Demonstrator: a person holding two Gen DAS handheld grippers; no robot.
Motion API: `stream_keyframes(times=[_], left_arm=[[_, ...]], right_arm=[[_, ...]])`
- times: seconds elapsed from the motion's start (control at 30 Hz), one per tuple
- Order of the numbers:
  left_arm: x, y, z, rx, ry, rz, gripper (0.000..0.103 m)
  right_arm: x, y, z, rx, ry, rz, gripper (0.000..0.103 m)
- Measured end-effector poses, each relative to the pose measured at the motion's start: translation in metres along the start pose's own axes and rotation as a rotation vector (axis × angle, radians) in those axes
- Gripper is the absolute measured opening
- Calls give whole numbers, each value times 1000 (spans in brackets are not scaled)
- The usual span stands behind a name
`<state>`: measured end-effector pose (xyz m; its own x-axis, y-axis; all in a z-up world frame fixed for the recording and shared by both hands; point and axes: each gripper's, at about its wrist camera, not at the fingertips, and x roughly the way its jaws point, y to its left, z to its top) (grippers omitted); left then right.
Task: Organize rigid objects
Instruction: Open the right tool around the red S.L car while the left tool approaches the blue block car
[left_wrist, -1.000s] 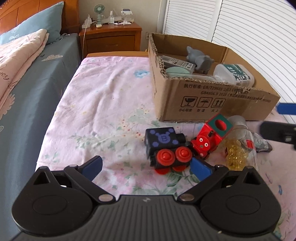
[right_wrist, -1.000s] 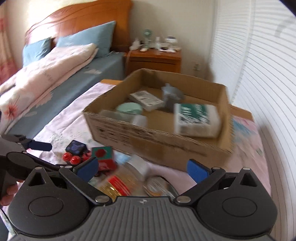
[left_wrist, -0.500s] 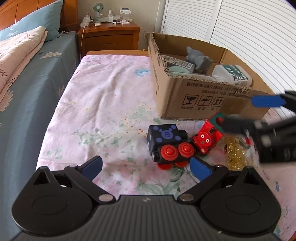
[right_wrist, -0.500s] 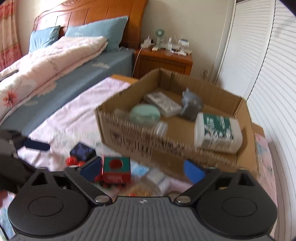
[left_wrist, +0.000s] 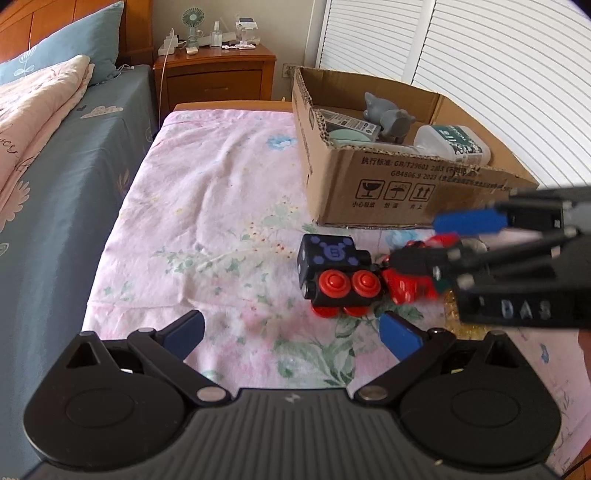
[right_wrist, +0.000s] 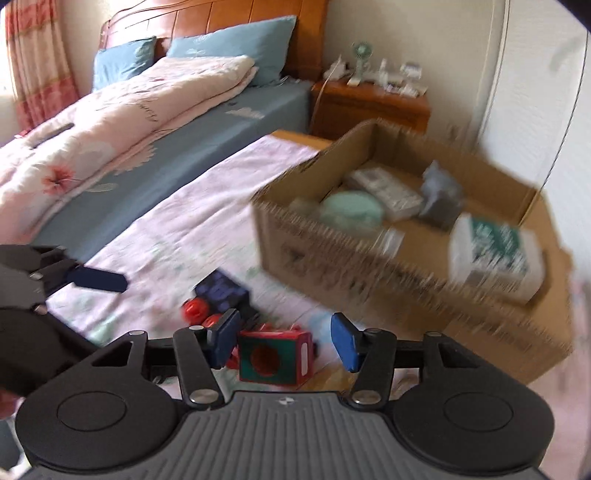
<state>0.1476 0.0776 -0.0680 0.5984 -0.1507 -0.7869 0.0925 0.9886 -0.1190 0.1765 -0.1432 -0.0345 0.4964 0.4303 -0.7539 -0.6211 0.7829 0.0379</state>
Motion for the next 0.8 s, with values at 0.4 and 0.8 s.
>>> stream_keyframes(times=[0.4, 0.8], left_arm=[[-23, -10, -20, 71, 5, -7, 100], [-54, 1, -26, 100, -46, 44, 100]], right_arm=[[-15, 12, -14, -10, 1, 5, 57], [24, 27, 3, -75, 51, -137, 63]])
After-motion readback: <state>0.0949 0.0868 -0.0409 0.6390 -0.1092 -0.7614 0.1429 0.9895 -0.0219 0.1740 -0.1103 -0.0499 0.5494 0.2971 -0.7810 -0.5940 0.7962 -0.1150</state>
